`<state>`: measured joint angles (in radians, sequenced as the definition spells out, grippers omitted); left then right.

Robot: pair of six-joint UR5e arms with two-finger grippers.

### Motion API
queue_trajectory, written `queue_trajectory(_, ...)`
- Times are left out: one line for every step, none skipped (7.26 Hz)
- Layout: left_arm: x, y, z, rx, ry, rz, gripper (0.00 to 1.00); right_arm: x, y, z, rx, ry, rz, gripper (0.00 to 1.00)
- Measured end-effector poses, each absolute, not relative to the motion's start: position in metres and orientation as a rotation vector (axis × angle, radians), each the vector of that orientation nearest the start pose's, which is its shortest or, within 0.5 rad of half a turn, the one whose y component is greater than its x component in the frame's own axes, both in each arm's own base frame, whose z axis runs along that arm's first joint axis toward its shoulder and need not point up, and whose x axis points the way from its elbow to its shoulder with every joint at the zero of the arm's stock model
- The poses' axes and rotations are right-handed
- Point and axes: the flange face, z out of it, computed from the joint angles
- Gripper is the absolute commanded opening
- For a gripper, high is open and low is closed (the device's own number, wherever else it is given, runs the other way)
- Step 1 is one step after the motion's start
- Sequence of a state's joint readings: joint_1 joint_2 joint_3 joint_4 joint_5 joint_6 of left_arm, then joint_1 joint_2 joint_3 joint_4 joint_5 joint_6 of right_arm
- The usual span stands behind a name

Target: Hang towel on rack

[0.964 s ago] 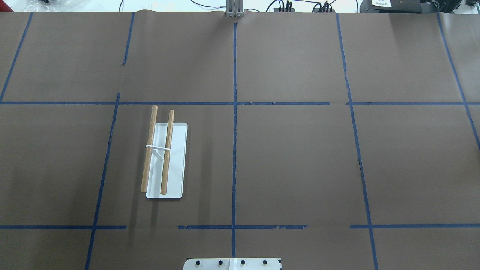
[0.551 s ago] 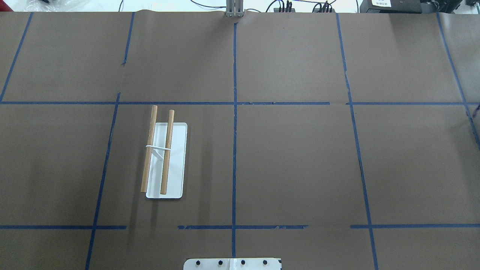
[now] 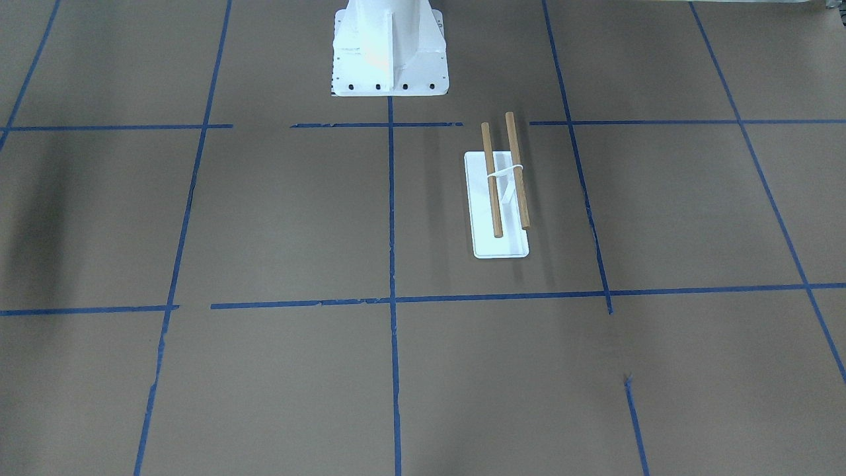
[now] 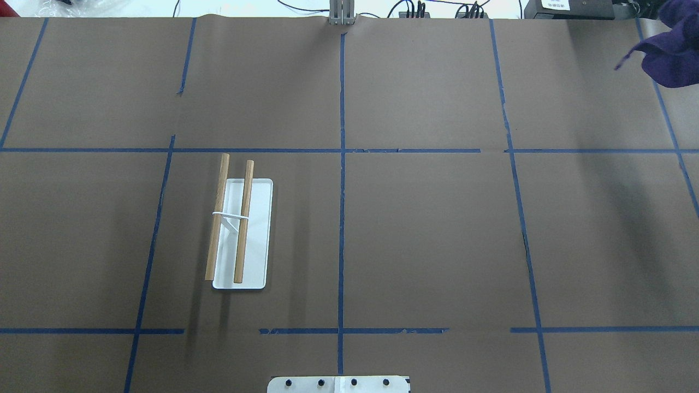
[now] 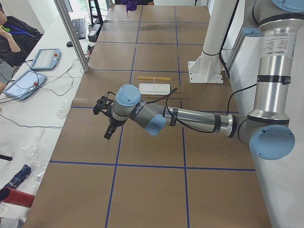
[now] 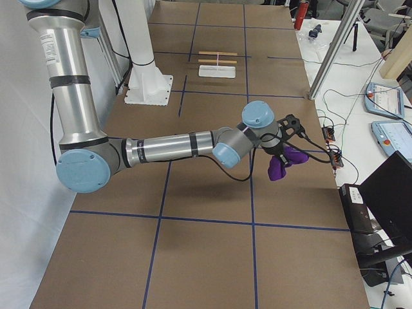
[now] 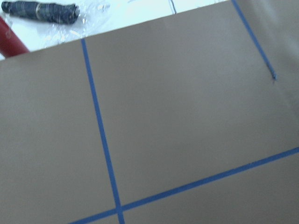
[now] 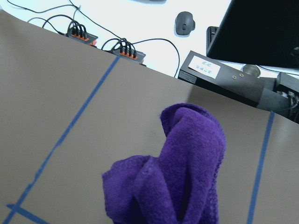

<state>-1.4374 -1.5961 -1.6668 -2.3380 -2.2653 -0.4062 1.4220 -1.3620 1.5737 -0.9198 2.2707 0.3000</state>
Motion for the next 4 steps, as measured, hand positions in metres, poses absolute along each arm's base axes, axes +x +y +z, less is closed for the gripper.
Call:
queue_trajectory(0.032,-0.529,0.494,0.698,0.898,-0.030,1.00,-0.053,-0.612,0.430,0.670,-0.855,-0.130,0.00)
queue_trajectory(0.055,-0.534,0.473,0.707,0.978,-0.137,1.00,-0.089,-0.617,0.396,0.684,-0.878,-0.094,0.00)
queue_trajectory(0.077,-0.541,0.448,0.673,1.085,-0.252,1.00,-0.132,-0.613,0.361,0.708,-0.897,-0.061,0.00)
queue_trajectory(0.099,-0.546,0.425,0.615,1.185,-0.342,1.00,-0.171,-0.599,0.332,0.742,-0.913,-0.054,0.00)
